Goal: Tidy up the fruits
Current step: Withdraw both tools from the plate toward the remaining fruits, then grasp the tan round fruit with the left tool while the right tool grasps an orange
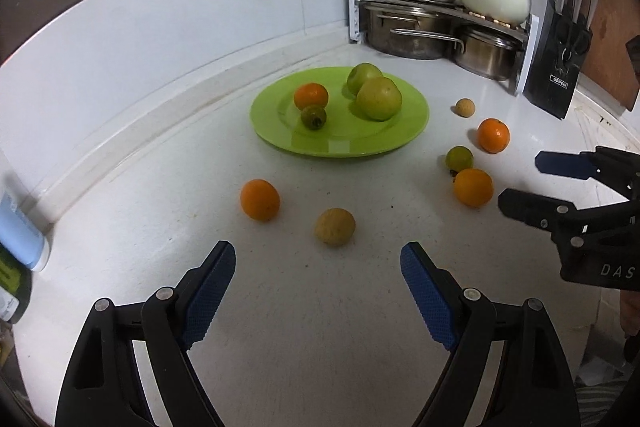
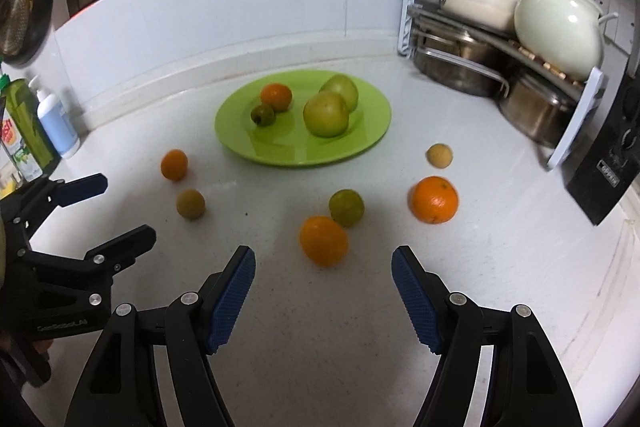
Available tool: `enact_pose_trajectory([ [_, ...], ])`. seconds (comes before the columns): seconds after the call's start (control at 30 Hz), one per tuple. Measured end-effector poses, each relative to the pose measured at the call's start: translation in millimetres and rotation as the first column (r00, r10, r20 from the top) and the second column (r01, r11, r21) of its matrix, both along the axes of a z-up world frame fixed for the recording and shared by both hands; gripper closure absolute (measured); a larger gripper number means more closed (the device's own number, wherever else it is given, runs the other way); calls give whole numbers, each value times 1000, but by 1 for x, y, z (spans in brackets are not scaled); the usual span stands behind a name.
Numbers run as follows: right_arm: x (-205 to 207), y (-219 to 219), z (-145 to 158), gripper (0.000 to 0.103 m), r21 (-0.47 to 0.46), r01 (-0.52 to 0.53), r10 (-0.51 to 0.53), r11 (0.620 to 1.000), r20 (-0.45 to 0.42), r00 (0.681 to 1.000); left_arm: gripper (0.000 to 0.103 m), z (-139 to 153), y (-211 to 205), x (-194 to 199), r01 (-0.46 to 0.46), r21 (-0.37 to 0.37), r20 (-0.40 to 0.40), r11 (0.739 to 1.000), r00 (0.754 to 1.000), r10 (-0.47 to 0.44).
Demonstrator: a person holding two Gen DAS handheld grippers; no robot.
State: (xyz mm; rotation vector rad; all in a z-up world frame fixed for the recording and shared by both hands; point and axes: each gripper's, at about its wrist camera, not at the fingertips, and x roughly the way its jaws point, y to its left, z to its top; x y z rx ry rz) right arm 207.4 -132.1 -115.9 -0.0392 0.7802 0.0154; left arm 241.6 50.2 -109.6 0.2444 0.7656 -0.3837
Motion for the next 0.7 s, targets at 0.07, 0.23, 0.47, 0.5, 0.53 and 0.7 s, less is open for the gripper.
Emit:
enact_pose_trajectory([
  [0.07, 6, 0, -4, 32, 11, -3, 3, 1000, -15, 1000, 23, -4, -2, 6, 7, 1, -4, 1000, 1000, -7],
  [0.23, 22, -4, -13, 41, 41, -8, 10, 999, -48, 999, 33, -9, -5, 22, 14, -24, -40, 1000, 999, -15],
  [0.47, 39, -6, -25, 50, 57, -14, 19, 998, -94, 995, 50, -21, -12, 39, 11, -30, -88, 1000, 996, -13],
  [0.5, 41, -6, -27, 51, 63, -16, 22, 998, -100, 995, 52, -21, -13, 40, 12, -32, -90, 999, 996, -15],
  [0.53, 43, -7, -29, 53, 71, -17, 25, 997, -106, 994, 53, -22, -15, 42, 14, -35, -95, 999, 995, -18],
  [0.7, 48, -11, -35, 61, 89, -22, 33, 996, -121, 992, 65, -27, -22, 44, 28, -37, -120, 999, 992, -32],
])
